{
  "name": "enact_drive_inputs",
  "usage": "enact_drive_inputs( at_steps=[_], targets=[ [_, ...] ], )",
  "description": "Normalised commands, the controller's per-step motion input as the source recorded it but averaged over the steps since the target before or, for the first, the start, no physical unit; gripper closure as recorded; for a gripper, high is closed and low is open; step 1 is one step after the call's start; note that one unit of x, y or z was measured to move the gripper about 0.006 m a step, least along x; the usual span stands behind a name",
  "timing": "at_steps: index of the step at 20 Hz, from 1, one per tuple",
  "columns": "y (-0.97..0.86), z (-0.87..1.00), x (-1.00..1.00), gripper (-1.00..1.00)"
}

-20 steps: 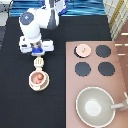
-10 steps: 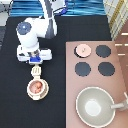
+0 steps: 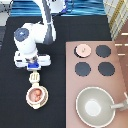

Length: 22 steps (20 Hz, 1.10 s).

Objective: Take the lid off the pot, put the pot on the plate, and use the tool to push the pot to the front of the table.

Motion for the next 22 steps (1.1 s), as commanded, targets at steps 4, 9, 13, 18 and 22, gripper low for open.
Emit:
enact_drive_inputs(
  at_steps=[4,9,13,18,22],
  targets=[
    [0.06,0.26,1.00,1.00],
    [0.19,0.26,0.98,1.00],
    [0.21,0.30,0.98,1.00],
    [0.25,0.31,0.95,1.00],
    [0.12,0.32,0.97,1.00]
  ],
)
